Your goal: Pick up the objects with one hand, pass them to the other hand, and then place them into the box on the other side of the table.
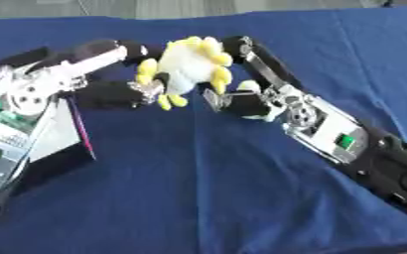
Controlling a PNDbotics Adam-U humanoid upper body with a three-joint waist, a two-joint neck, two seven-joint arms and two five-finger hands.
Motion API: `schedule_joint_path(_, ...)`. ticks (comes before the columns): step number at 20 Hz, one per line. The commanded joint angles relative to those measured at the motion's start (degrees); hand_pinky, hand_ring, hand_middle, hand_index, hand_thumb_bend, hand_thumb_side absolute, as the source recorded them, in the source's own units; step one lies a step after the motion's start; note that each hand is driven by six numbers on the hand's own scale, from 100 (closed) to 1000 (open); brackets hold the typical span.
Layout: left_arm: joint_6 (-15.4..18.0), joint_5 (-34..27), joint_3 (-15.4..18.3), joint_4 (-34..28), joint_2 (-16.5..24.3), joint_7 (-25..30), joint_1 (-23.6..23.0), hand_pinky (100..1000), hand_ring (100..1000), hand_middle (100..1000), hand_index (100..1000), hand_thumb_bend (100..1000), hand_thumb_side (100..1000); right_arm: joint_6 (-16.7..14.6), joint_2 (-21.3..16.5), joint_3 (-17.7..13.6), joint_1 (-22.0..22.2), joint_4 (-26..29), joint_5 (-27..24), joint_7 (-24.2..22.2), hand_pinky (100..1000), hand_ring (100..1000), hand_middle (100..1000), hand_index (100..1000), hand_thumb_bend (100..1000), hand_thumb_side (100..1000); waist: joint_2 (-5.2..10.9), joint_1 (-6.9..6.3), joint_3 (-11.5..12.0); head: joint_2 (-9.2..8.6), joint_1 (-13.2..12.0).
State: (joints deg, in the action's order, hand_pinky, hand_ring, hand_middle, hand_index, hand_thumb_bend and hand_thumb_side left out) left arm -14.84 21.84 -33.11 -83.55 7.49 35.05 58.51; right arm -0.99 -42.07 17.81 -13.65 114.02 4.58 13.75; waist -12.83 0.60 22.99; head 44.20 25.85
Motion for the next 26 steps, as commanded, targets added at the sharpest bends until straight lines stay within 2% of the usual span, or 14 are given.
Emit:
schedule_joint_path(1, 1.0, 0.7, -0.3, 0.0, -0.4, 0.5, 1.5, 1000, 901, 808, 875, 100, 697, -0.8, -0.5, -0.1, -0.9, 0.6, 0.3, 0.1, 624, 510, 460, 560, 100, 100, -0.06, -0.17, -0.1, -0.09, -0.2)
schedule_joint_path(3, 1.6, 1.0, -0.5, 0.5, -0.5, 0.9, 1.7, 1000, 897, 799, 859, 100, 706, -1.2, -0.6, -0.1, -1.0, 0.6, 0.2, 0.0, 623, 509, 460, 559, 100, 100, -0.08, -0.20, -0.2, -0.09, -0.2)
schedule_joint_path(13, 3.9, 1.8, -0.6, 1.8, -1.1, -0.1, 2.6, 1000, 855, 719, 798, 100, 601, -4.6, -0.7, 0.1, -1.1, 0.6, -0.8, -0.2, 617, 502, 463, 558, 100, 100, 0.06, -0.42, -0.5, -0.09, -0.3)
schedule_joint_path(19, 4.3, 2.0, -0.4, 3.4, -2.2, -1.5, 2.9, 1000, 781, 593, 773, 100, 548, -5.4, -0.7, 0.3, -1.3, 0.6, -1.3, -0.5, 615, 503, 463, 559, 100, 100, 0.08, -0.44, -0.6, -0.13, -0.4)
schedule_joint_path(21, 4.5, 1.9, -0.2, 4.2, -2.9, -2.2, 2.9, 1000, 750, 556, 760, 100, 560, -5.6, -0.6, 0.4, -1.3, 0.6, -1.5, -0.8, 614, 502, 463, 559, 100, 100, 0.06, -0.41, -0.6, -0.14, -0.4)
schedule_joint_path(26, 5.3, 1.4, 0.1, 5.9, -3.9, -3.7, 2.9, 1000, 718, 528, 728, 100, 579, -5.6, -0.5, 0.4, -1.4, 0.6, -1.7, -1.2, 612, 502, 464, 558, 100, 100, -0.01, -0.42, -0.8, -0.17, -0.4)
